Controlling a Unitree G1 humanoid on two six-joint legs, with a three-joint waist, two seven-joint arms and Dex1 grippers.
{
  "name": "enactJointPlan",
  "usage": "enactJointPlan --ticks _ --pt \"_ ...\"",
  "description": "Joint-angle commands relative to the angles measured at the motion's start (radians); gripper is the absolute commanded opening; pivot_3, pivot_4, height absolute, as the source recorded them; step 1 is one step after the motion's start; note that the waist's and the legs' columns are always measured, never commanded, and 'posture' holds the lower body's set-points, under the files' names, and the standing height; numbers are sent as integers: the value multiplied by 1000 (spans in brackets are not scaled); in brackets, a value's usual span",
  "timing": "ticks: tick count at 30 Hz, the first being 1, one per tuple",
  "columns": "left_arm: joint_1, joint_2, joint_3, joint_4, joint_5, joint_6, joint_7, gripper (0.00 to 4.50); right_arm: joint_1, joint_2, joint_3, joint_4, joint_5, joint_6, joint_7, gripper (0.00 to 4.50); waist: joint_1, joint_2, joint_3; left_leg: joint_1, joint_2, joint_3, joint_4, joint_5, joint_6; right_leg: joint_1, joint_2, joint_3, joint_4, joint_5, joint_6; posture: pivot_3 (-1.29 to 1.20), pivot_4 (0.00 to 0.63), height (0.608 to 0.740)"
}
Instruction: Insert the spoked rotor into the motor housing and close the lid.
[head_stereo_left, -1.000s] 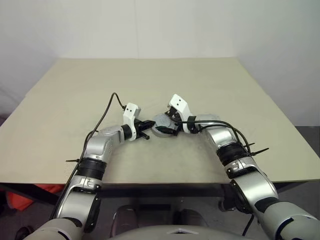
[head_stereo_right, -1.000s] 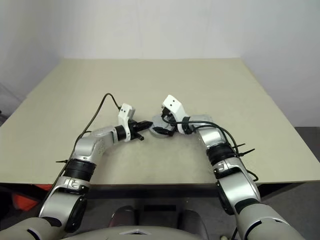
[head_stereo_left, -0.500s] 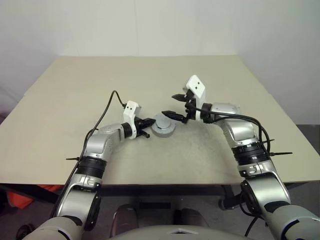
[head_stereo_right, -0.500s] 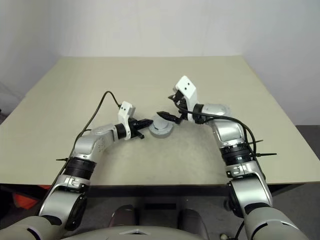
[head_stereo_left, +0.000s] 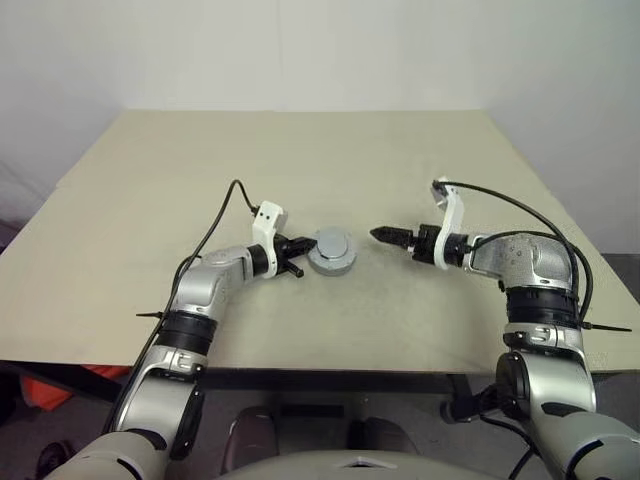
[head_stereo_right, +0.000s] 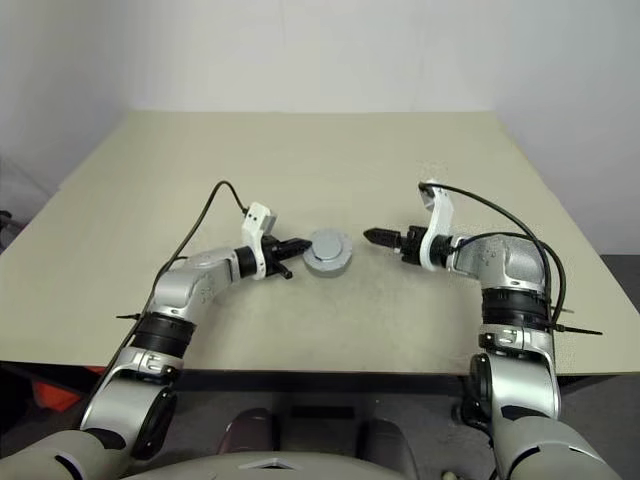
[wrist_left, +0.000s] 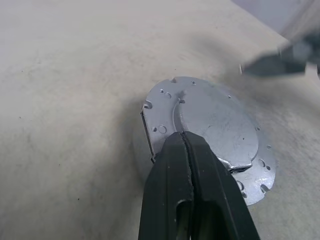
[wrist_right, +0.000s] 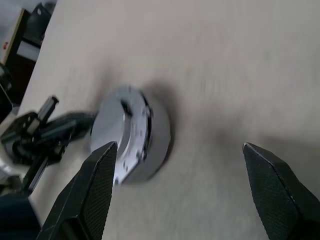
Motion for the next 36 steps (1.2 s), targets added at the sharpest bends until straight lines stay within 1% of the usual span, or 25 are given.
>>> enactJointPlan --ticks 1,5,10,15,19,26,31,34,36 --pt "-24 -5 -11 -14 -3 -17 -22 0 -2 11 -44 -20 48 47 -23 4489 1 0 0 0 0 0 0 0 0 0 0 0 0 0 0 0 0 740" --pt "-23 1 -11 -21 1 -17 -21 0 16 89 -76 -43 81 107 -67 4489 1 0 0 0 0 0 0 1 -1 0 0 0 1 0 0 0 0 740" --pt "-24 12 -9 -32 3 -13 -15 0 37 223 -95 -31 87 102 -139 4489 -3 0 0 1 0 0 0 1 -1 0 0 0 1 0 0 0 0 740" --pt "-28 26 -3 -37 1 -11 -12 0 -9 311 -143 64 86 26 -184 4489 -12 0 -1 3 1 0 -1 1 -2 0 0 0 1 0 0 0 0 740" --pt "-29 30 -3 -38 4 -13 -6 0 -64 373 -164 152 88 -42 -209 4489 -34 0 -1 3 1 0 -1 3 -4 1 0 0 2 0 0 0 0 740" --pt "-38 30 13 -35 13 -14 0 0 -121 443 -142 246 97 -87 -210 4489 -55 0 -1 5 2 0 -6 8 -14 1 2 0 2 -1 3 0 0 740" --pt "-36 29 20 -40 15 -14 6 0 -158 468 -158 282 115 -108 -215 4489 -62 0 -1 7 3 0 -7 8 -14 1 2 0 2 -1 2 0 0 740" --pt "-35 27 22 -42 18 -15 8 0 -168 472 -139 292 99 -122 -222 4489 -63 0 -1 7 3 0 -8 8 -14 0 3 -1 2 0 1 0 0 740" --pt "-33 26 23 -43 18 -16 10 0 -171 470 -135 292 93 -126 -229 4489 -63 0 -1 7 3 0 -10 8 -14 0 3 -1 1 2 -4 0 0 740"
